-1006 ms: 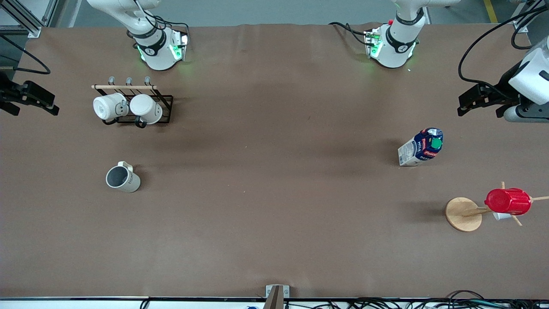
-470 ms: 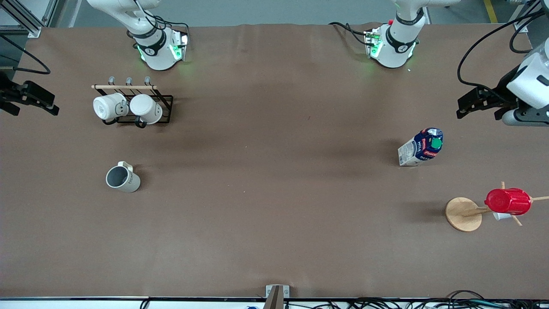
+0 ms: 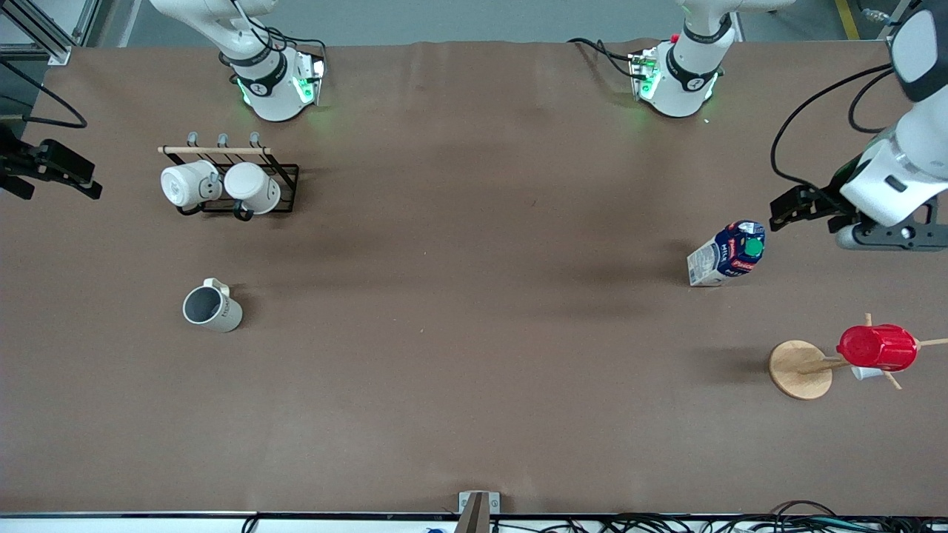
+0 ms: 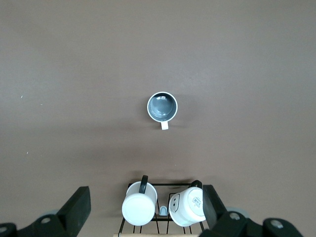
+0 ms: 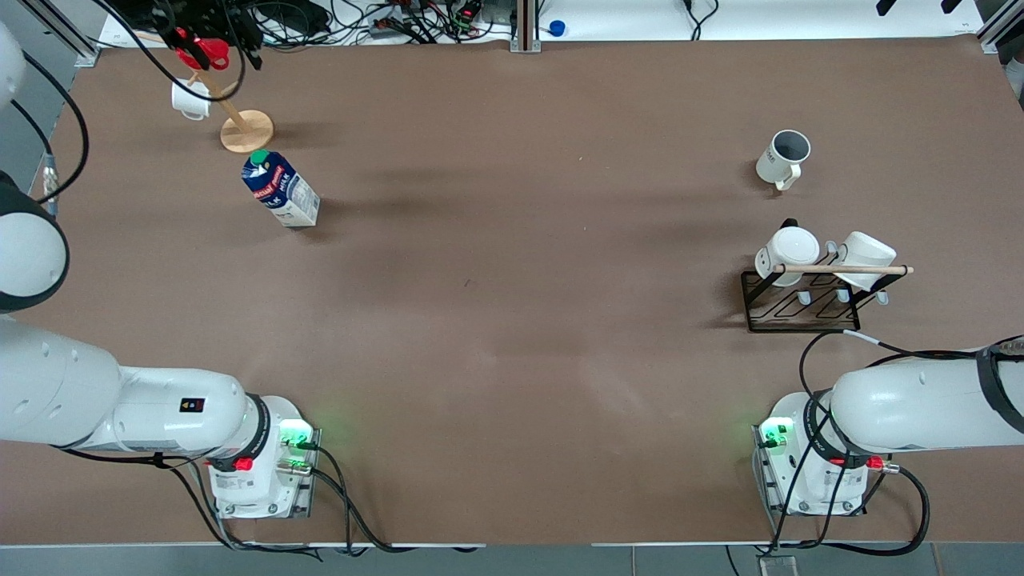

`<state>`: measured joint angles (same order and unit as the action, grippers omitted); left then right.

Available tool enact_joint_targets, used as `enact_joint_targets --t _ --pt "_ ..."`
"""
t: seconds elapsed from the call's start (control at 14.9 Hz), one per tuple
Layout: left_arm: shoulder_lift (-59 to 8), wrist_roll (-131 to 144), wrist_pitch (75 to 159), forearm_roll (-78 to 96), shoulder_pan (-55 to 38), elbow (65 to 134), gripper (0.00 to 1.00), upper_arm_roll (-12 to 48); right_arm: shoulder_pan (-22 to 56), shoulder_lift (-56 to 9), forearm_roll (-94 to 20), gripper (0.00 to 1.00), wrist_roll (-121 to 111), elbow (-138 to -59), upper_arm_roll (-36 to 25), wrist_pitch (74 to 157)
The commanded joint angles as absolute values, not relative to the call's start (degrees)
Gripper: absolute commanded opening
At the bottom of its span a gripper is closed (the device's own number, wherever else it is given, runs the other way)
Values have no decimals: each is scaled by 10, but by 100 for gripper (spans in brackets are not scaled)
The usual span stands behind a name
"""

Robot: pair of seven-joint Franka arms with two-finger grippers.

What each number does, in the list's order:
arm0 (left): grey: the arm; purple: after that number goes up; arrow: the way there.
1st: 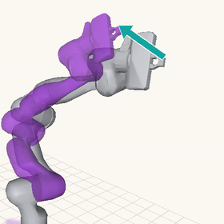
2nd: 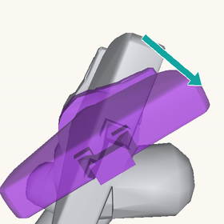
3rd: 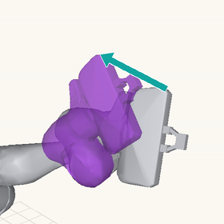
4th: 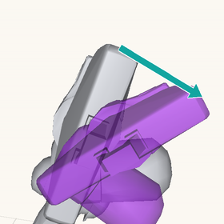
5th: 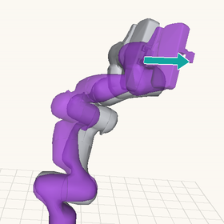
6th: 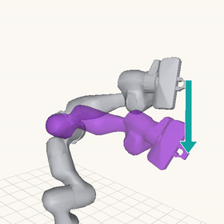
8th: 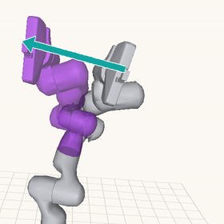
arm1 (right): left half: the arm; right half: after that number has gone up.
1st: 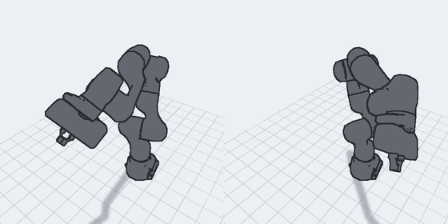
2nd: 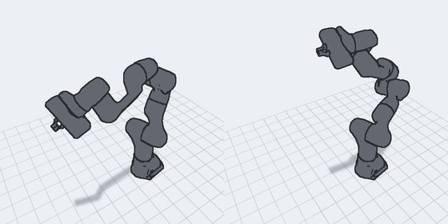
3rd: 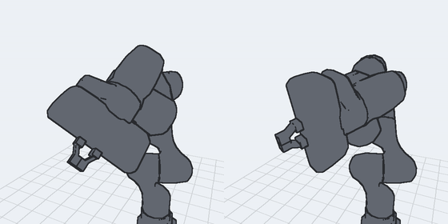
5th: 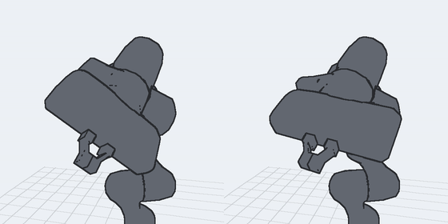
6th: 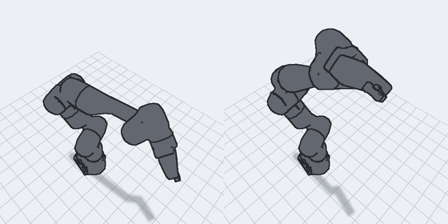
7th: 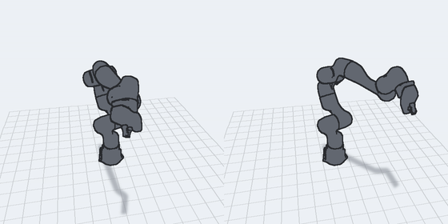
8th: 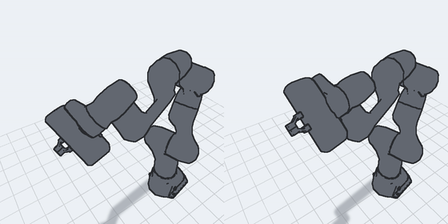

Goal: Place cup and milk on table
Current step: 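Grasp the milk carton with the left gripper while the right gripper reaches the mug, then grasp the white mug with the right gripper while the left gripper lifts carton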

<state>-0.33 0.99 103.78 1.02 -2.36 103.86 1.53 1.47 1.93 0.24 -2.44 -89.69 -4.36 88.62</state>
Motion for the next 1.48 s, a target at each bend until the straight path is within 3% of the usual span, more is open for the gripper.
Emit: enact_joint_targets --t 0.0,0.47,0.67,0.8,1.07,1.41 --pt "9 -4 1115 6 -19 1116 96 13 9 18 -4 100 -30 -897 -41 887" --pt "9 -28 1240 8 -13 1239 100 -10 11 1 -4 100 -41 -901 -41 880" --pt "-3 -26 1268 19 -13 1259 100 -17 4 -1 -4 100 -69 -945 -43 879" --pt "-8 -26 1269 31 -13 1266 100 -17 -3 -13 -9 100 -72 -998 -45 939" --pt "-25 -27 1270 31 -14 1276 100 -17 -3 -27 -9 100 -110 -1141 -45 1145" --pt "-42 -27 1272 30 -13 1286 100 -18 -24 -134 -9 100 -184 -1149 -60 1270"
